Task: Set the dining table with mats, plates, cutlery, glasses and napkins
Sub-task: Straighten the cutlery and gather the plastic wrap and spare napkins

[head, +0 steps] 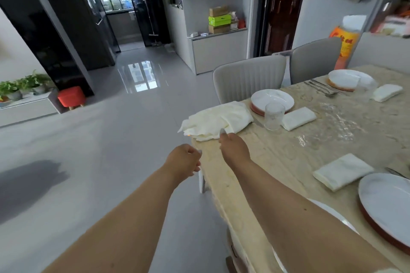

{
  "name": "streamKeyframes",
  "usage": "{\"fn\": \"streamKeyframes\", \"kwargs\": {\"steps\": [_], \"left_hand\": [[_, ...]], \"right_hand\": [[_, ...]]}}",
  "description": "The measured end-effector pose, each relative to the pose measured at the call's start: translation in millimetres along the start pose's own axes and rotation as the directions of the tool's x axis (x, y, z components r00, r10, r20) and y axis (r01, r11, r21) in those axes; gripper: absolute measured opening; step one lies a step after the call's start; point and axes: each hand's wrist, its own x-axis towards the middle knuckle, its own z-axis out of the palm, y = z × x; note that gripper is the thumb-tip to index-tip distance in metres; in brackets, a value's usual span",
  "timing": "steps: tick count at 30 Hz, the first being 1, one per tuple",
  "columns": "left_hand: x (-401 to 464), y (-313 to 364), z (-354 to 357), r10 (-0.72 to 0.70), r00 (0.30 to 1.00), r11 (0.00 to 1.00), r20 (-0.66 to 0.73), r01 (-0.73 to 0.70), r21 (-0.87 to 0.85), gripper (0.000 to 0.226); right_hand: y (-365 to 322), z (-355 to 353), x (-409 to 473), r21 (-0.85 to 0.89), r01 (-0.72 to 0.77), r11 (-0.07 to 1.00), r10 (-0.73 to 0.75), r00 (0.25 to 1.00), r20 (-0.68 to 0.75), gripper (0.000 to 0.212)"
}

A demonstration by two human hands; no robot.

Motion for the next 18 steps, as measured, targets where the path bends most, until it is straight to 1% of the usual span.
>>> {"fn": "streamKeyframes", "kwargs": {"steps": [2,6,9,13,18], "left_hand": [[26.7,3.9,-14.3,0.021,0.999,1.0,0.04,-0.021,0.01,0.026],[78.8,5.0,-41.0,0.029,0.991,1.0,0.13,-0.028,-0.01,0.023],[124.1,7.1,-62.2,0.063,0.981,0.998,0.182,-0.061,-0.015,0.018],[194.6,12.3,-93.4,0.13,0.954,0.991,0.27,-0.137,0.006,0.018],[284.8,28.5,-133.7,0.208,0.895,0.963,0.393,-0.258,0.078,0.017]], "right_hand": [[-9.7,12.5,19.7,0.013,0.0,1.0,0.0,1.0,-0.015,0.052],[-28.7,31.8,53.7,0.134,-0.054,0.989,0.064,0.996,-0.067,0.037],[-45.3,48.7,83.6,0.229,-0.098,0.968,0.126,0.986,-0.112,0.03],[-70.4,83.1,130.9,0.273,-0.133,0.953,0.191,0.961,-0.2,0.028],[-99.6,125.6,190.2,0.334,-0.17,0.927,0.284,0.901,-0.33,0.029]]}}
